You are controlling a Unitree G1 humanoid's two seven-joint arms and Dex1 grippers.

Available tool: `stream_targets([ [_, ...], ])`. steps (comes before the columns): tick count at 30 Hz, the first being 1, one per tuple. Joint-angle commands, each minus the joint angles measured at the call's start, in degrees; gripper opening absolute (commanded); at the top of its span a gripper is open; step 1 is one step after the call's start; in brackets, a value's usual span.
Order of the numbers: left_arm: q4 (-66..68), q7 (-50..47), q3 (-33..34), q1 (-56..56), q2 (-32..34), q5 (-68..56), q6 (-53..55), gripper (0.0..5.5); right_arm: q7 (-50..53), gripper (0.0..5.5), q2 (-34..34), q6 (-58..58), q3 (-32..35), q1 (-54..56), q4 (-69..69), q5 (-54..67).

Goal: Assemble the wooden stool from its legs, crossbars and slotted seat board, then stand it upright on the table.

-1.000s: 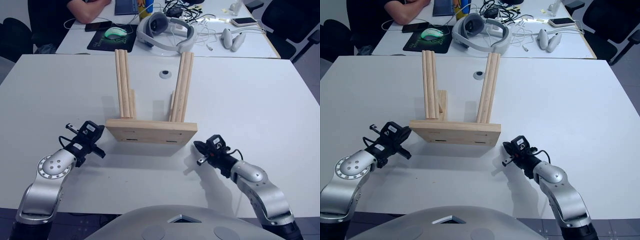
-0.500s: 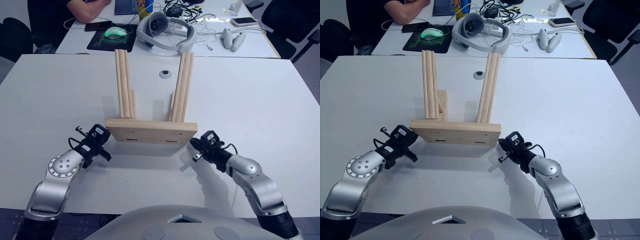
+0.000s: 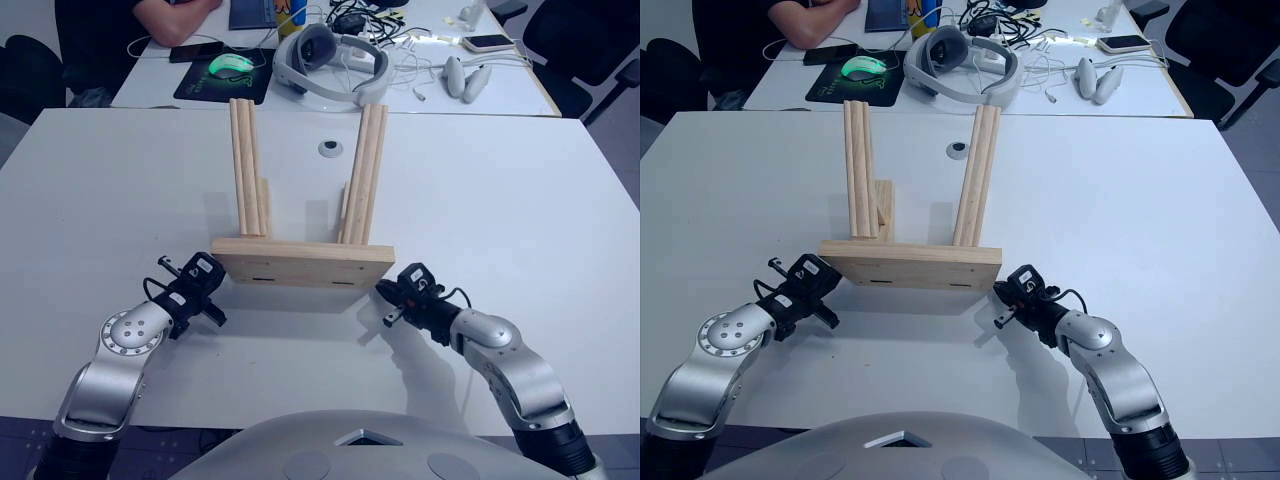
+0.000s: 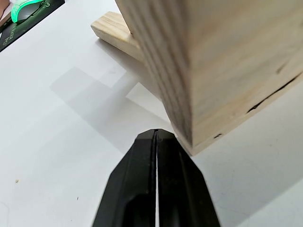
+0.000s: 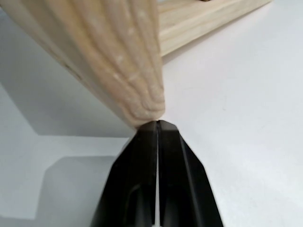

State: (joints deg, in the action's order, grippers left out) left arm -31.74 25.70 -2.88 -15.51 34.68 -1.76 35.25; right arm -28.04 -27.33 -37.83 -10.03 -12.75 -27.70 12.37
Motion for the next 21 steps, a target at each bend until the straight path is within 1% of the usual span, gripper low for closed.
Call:
stream_targets([
  [1,0.45,0.39,-0.56,0.13,0.24,0.51,0.48,0.02,-1.02,0.0,0.19,-1.15,-0.67,0.32,-1.4,1.37],
  [12,-0.17,0.82,-0.6,1.41,-0.01,-0.05,1.04,0.02,-1.28,0.0,0.67,-3.75,0.86,2.32,-2.72,3.86],
  [21,-3.89,2.39,1.93,4.97,1.0,-1.88,4.46,0.02,-3.21,0.0,-1.19,-11.44,4.84,7.0,-6.31,10.07],
])
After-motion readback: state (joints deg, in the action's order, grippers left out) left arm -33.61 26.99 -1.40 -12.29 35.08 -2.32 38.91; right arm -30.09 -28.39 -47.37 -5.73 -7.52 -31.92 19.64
